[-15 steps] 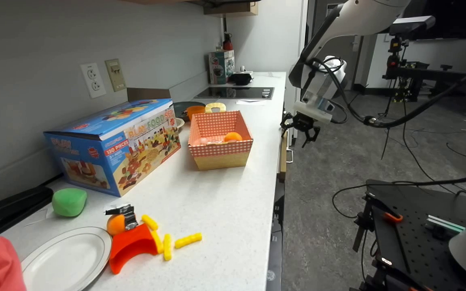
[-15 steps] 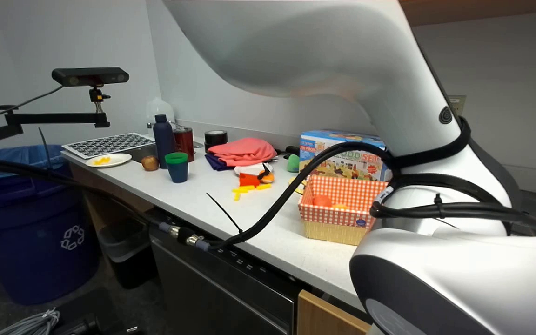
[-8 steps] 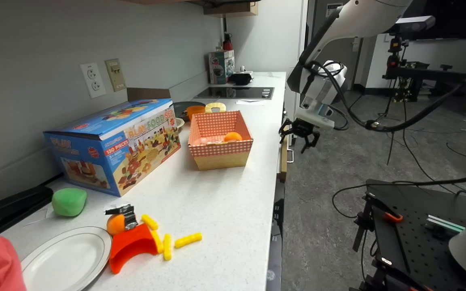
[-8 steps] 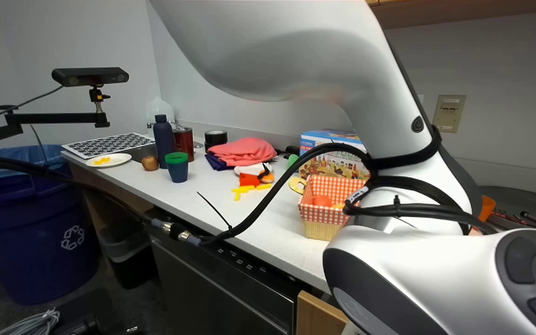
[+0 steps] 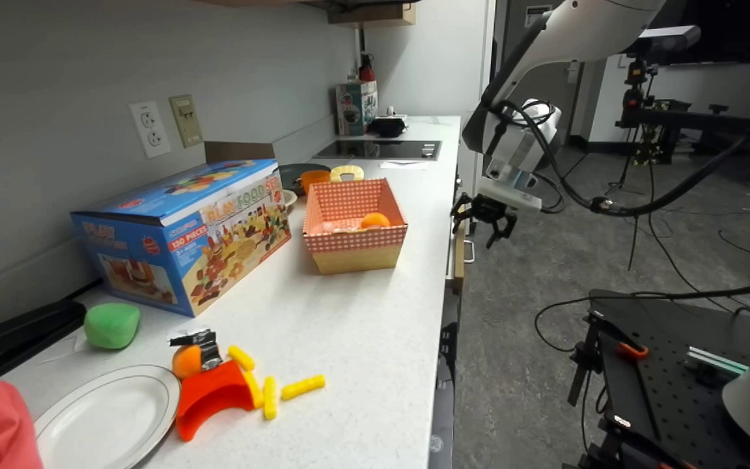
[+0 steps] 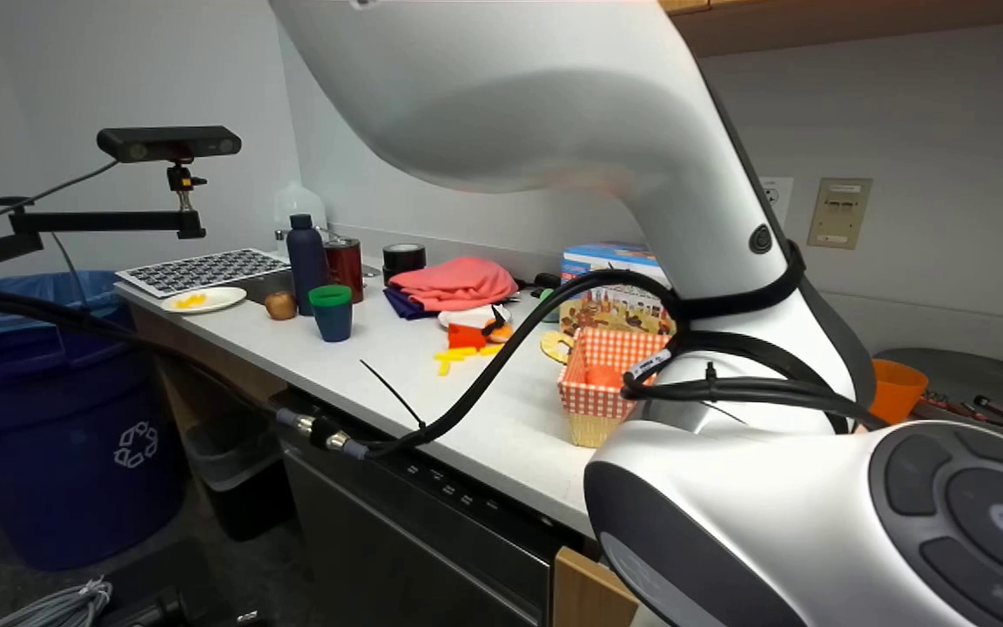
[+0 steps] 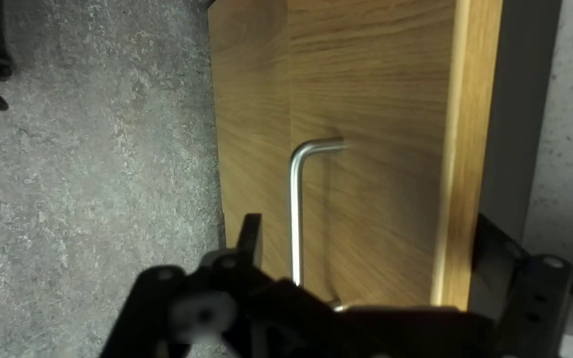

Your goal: Pull the drawer open

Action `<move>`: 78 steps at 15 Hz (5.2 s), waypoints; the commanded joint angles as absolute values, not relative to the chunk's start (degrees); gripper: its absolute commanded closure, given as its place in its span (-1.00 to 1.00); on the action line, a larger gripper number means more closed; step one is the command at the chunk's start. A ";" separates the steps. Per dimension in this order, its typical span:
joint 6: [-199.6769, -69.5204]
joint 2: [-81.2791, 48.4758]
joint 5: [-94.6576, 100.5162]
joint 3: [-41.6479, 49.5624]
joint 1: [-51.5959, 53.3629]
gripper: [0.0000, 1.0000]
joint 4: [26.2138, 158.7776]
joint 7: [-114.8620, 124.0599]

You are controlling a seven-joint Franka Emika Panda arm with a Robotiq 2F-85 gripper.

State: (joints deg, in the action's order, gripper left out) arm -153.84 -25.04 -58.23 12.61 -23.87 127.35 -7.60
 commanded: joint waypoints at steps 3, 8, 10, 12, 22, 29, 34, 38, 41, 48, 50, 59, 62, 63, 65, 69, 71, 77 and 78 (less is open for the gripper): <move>-157.79 -24.88 -51.60 16.51 -22.24 -1.00 128.80 -2.64; -159.12 -25.48 -41.83 19.82 -21.24 -1.00 129.33 5.43; -158.84 -26.05 -36.84 21.58 -20.52 -1.00 129.55 10.39; -157.96 -26.64 -31.95 23.33 -19.82 -1.00 129.82 15.78; -153.57 -26.84 -12.36 32.85 -12.68 -1.00 131.15 36.76; -147.49 -27.36 -1.54 37.57 -8.51 -1.00 130.38 46.85; -144.25 -27.10 3.94 38.82 -7.78 -1.00 130.65 50.15; -141.79 -26.65 6.71 38.89 -8.32 -1.00 130.65 51.35; -140.38 -25.98 6.58 38.45 -9.17 -1.00 130.48 51.15; -141.38 -21.86 5.61 37.01 -9.00 -1.00 131.00 50.45; -141.76 -19.80 5.79 36.04 -8.77 -1.00 131.33 50.31; -143.51 -9.39 5.48 29.58 -10.72 -1.00 133.82 47.68; -144.76 -4.72 5.87 27.57 -11.75 -1.00 136.62 45.07; -145.16 -3.14 5.73 26.94 -12.14 -1.00 137.68 43.81; -145.71 0.04 4.72 25.66 -13.04 -1.00 139.81 41.08; -146.46 4.75 2.65 23.45 -15.06 -1.00 143.06 35.03; -146.38 7.31 1.76 22.67 -15.94 -1.00 144.66 31.76; -145.68 13.72 -3.31 21.41 -18.19 -1.00 148.88 23.97; -144.96 14.70 -5.02 21.56 -18.45 -1.00 149.36 23.04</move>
State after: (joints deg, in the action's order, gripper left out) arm -145.26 9.99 -0.93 22.60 -16.41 146.23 27.16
